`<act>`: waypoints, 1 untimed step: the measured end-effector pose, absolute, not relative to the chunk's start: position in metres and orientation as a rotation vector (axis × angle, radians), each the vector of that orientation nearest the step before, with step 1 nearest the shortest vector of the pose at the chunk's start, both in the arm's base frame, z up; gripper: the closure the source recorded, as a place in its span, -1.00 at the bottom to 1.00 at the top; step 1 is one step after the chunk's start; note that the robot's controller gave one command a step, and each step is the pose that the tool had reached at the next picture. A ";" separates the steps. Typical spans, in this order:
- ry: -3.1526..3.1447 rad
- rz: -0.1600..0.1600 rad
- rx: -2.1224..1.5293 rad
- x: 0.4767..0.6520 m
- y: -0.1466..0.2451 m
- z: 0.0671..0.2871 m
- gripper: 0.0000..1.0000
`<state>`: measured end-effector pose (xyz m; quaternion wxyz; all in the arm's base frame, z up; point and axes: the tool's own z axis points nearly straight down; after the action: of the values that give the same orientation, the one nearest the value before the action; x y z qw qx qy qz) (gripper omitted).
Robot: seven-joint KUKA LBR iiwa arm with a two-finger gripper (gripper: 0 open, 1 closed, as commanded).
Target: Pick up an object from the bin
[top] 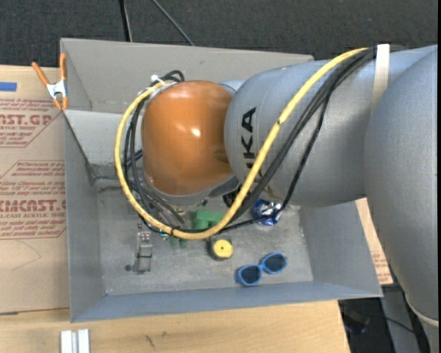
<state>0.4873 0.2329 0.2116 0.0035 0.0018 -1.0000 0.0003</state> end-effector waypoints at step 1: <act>-3.119 0.003 0.343 0.546 0.153 0.092 -1.00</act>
Offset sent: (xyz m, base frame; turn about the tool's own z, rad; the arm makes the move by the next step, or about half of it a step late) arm 0.0595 -0.0775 -0.1151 -0.2179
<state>0.5465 0.1528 0.0925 0.0019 0.1092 -0.9940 0.0010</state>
